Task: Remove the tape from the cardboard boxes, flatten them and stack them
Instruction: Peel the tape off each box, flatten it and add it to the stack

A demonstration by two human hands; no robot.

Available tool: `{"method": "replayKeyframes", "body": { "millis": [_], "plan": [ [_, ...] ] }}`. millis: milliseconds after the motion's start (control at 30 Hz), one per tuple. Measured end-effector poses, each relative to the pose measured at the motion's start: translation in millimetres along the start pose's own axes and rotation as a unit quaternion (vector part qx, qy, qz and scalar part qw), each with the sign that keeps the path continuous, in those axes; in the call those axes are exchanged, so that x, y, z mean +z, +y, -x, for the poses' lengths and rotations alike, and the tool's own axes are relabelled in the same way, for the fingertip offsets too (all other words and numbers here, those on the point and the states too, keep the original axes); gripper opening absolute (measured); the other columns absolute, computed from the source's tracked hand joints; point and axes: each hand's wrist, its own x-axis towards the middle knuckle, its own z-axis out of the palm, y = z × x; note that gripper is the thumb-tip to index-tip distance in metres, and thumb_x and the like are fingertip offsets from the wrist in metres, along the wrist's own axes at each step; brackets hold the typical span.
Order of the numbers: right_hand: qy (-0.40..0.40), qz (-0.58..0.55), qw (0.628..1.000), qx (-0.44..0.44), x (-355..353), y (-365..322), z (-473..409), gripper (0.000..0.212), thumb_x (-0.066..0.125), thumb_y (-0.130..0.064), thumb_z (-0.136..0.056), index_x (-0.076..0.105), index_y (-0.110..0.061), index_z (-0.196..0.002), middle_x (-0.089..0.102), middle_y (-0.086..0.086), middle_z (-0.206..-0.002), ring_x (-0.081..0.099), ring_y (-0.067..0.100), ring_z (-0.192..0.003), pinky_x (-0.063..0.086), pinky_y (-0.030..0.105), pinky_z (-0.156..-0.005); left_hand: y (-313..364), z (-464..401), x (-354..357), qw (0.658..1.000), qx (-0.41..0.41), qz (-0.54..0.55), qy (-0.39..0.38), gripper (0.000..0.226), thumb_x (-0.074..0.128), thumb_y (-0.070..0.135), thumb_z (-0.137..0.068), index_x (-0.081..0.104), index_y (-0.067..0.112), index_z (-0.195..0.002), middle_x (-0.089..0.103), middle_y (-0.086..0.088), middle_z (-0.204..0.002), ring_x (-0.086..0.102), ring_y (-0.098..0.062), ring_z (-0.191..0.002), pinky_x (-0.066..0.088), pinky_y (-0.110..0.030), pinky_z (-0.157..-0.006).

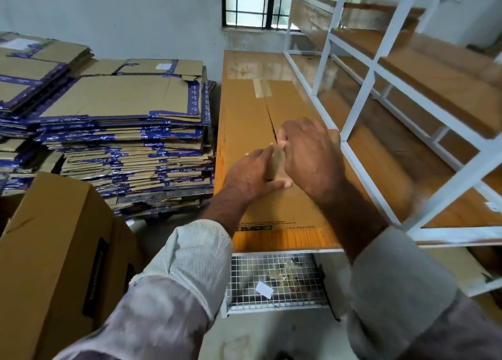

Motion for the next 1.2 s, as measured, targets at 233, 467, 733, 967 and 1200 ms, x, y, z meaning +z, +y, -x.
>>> {"method": "replayKeyframes", "body": {
  "millis": [233,467,733,967,1200],
  "plan": [
    [0.039,-0.025,0.999,0.02,8,6,113,0.03,0.034,-0.027,-0.102,0.063,-0.019,-0.1,0.055,-0.001,-0.093,0.044,0.017,-0.085,0.04,0.041,-0.076,-4,15,4,0.989,0.12,-0.088,0.004,0.052,0.055,0.046,-0.1,0.037,0.043,-0.15,0.041,-0.004,-0.153,0.046,-0.027,-0.134,0.046,-0.04,-0.101],
    [0.101,-0.021,0.994,0.043,36,-1,155,0.021,0.044,-0.026,-0.099,0.064,-0.02,-0.099,0.063,-0.001,-0.1,0.057,0.022,-0.097,0.036,0.039,-0.087,-8,16,-1,0.992,0.122,-0.002,0.002,0.088,0.07,0.036,-0.093,0.009,0.033,-0.157,0.053,-0.013,-0.145,0.056,-0.031,-0.124,0.049,-0.043,-0.1],
    [0.154,-0.078,0.985,0.012,43,2,182,0.016,0.074,-0.013,-0.089,0.067,-0.021,-0.102,0.066,0.008,-0.105,0.062,0.03,-0.095,0.048,0.046,-0.077,-13,13,5,0.983,0.152,-0.096,-0.033,0.063,0.054,0.041,-0.102,0.02,0.05,-0.154,0.03,-0.01,-0.159,0.037,-0.029,-0.141,0.043,-0.044,-0.111],
    [0.033,-0.084,0.996,-0.008,41,7,194,0.034,0.066,-0.02,-0.083,0.076,-0.022,-0.115,0.062,0.003,-0.124,0.063,0.025,-0.1,0.054,0.045,-0.079,-12,14,1,0.979,0.157,-0.122,-0.037,0.052,0.048,0.042,-0.104,0.032,0.048,-0.153,0.024,-0.009,-0.163,0.03,-0.03,-0.147,0.034,-0.046,-0.118],
    [0.196,-0.155,0.967,-0.042,2,9,179,0.016,0.067,-0.021,-0.092,0.08,-0.01,-0.091,0.068,0.01,-0.118,0.061,0.007,-0.084,0.054,0.021,-0.069,-6,15,-1,0.977,0.146,-0.143,-0.061,0.052,0.046,0.044,-0.105,0.029,0.051,-0.153,0.017,-0.005,-0.168,0.019,-0.029,-0.154,0.022,-0.045,-0.123]
  ]
}}
